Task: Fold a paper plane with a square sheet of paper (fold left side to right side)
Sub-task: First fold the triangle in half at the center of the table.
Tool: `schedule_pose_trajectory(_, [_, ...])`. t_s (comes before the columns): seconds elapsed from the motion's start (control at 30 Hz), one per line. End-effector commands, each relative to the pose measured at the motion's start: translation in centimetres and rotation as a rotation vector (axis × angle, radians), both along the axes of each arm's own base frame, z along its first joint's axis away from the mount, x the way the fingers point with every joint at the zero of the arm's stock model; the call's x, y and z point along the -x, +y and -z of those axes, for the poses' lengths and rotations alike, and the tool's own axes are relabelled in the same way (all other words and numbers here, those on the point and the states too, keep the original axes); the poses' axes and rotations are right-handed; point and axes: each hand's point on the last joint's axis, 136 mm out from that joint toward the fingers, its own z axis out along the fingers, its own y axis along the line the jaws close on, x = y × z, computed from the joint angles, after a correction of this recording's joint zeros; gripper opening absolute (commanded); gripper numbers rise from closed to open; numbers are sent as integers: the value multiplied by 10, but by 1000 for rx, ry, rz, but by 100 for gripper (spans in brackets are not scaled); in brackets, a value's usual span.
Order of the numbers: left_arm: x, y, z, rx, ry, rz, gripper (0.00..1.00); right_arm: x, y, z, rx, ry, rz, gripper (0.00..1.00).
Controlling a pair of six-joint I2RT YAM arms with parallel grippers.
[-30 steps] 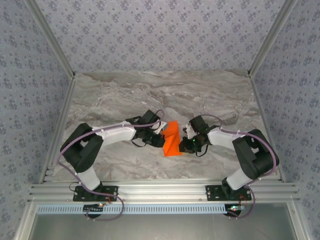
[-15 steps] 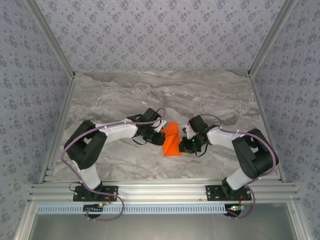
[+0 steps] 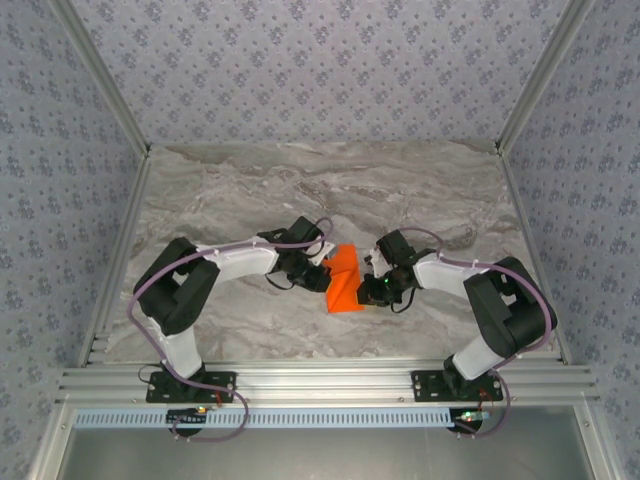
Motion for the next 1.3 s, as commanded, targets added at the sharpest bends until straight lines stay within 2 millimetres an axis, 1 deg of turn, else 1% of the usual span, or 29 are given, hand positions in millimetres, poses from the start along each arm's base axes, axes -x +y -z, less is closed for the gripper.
schedule_pose_trajectory(0.0, [-4,-5,0,8,8,20,2,21,-21,23,130,76,-13,14])
schedule_pose_trajectory(0.6, [-3,-7,10,-3,29,25,2,23,-21,24,134,83,-18,14])
schedule_pose_trajectory(0.8, [-5,-6,9,-8,20,23,2,23,-22,25,141,87,-20,14])
schedule_pose_trajectory(1.17, [-8,-10,1,7,6,32,2,25,-25,28,163,100,-26,14])
schedule_pose_trajectory(1.27, [-7,-7,4,-8,10,34,2,25,-25,27,161,100,-26,14])
